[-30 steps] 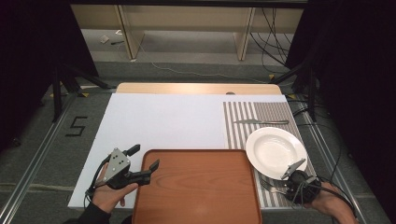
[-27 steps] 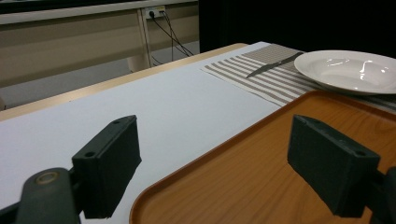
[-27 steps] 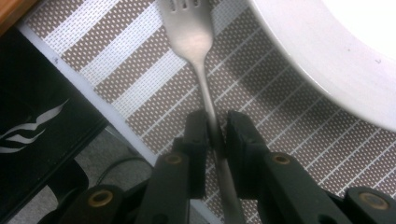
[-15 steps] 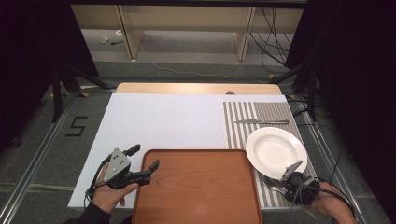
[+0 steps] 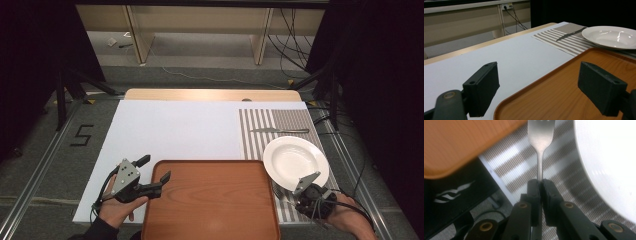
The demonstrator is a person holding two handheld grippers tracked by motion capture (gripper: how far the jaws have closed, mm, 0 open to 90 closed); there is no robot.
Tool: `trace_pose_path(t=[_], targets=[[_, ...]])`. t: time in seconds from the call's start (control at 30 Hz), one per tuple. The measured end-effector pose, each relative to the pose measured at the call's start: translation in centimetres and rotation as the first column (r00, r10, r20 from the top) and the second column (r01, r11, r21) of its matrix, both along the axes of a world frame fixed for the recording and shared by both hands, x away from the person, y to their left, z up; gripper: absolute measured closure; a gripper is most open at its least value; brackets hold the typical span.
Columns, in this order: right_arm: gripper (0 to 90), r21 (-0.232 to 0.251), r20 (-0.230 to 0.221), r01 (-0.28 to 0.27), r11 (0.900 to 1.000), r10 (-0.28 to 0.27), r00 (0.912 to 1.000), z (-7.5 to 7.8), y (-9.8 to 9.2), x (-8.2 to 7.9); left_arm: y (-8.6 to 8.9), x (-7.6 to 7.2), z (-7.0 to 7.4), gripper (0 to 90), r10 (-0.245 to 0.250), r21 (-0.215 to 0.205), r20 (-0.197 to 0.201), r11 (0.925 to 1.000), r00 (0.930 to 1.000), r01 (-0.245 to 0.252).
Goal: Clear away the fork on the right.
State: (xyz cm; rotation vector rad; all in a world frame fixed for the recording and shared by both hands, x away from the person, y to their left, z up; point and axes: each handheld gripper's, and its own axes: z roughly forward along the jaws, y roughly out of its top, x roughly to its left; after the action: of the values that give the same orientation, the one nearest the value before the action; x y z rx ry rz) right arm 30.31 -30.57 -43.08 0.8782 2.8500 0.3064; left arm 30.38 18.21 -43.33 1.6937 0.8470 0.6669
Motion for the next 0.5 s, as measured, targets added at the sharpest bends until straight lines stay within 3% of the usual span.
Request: trace_pose_path(t=[0.2, 0.37, 0.5], targets=[[85.1, 0.042, 0.024, -0.017, 0.999, 0.016, 0.9996, 0.6, 0.9, -0.1, 0.0, 0.0, 0.0, 16.9, 0.0, 0.0, 0.0, 1.0, 1.0, 0.0], [85.1, 0.104, 0.055, -0.042, 0.994, 0.036, 0.9979, 1.1, 2.0, 0.1, 0.0, 0.0, 0.0, 16.9, -0.001, 0.001, 0.0, 1.0, 1.0, 0.001], [85.1, 0.137, 0.054, -0.028, 0.99, 0.02, 0.9983, 1.4, 2.4, 0.2, 0.0, 0.0, 0.0, 16.9, 0.0, 0.001, 0.001, 1.0, 1.0, 0.0]])
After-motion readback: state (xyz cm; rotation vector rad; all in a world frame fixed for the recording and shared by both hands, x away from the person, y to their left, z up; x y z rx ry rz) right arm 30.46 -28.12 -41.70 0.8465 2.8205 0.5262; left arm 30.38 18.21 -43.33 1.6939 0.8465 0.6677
